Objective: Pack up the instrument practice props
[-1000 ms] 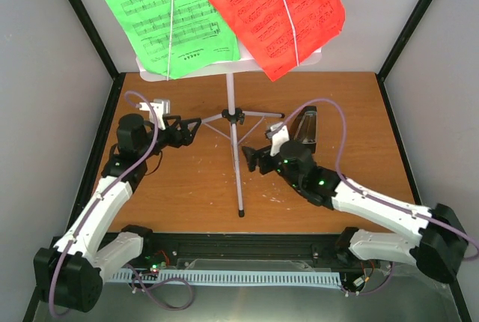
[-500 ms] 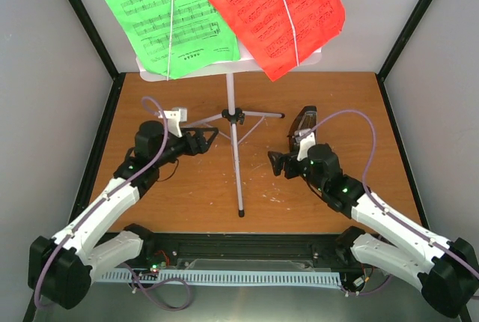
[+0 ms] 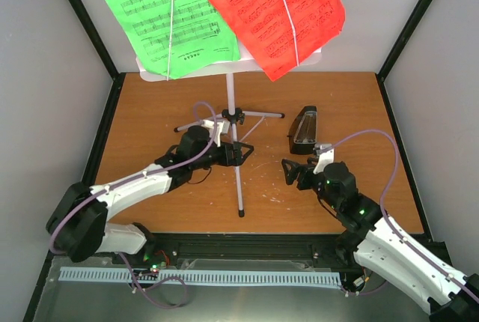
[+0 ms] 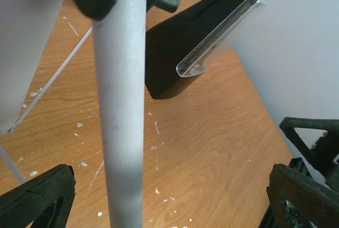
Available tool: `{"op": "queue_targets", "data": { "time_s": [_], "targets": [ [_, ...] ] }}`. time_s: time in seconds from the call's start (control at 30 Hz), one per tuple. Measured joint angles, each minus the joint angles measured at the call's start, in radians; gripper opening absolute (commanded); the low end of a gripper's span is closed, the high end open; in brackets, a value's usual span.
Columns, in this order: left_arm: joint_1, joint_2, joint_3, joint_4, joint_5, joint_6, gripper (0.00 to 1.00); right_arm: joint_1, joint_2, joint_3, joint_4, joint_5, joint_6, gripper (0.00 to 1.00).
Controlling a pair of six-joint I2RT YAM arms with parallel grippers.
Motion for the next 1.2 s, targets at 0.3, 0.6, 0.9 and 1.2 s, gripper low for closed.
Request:
{"op": "queue_targets", "data": {
  "time_s": [0.3, 0.6, 0.9, 1.2],
  "targets": [
    [-0.027, 0.094, 0.087, -0.035, -0.098, 0.08, 0.8, -0.001, -0.024, 0.007, -0.068, 0.05, -0.003, 1.0],
    [-0.027, 0.094, 0.169, -0.141, -0.259, 0.165, 0.58, -0.001, 0.04, 0.051, -0.076, 0.066, -0.036, 1.0],
    [-0.031, 0.108, 0.201, -0.218, -0.302, 0.211, 0.21, -0.001, 0.035, 0.051, -0.077, 0.063, -0.035, 1.0],
    [0.027, 0.092, 0.207, -0.255, -0.204, 0.256, 0.0, -0.001, -0.031, 0.051, -0.087, 0.043, -0.029, 1.0]
  ]
}}
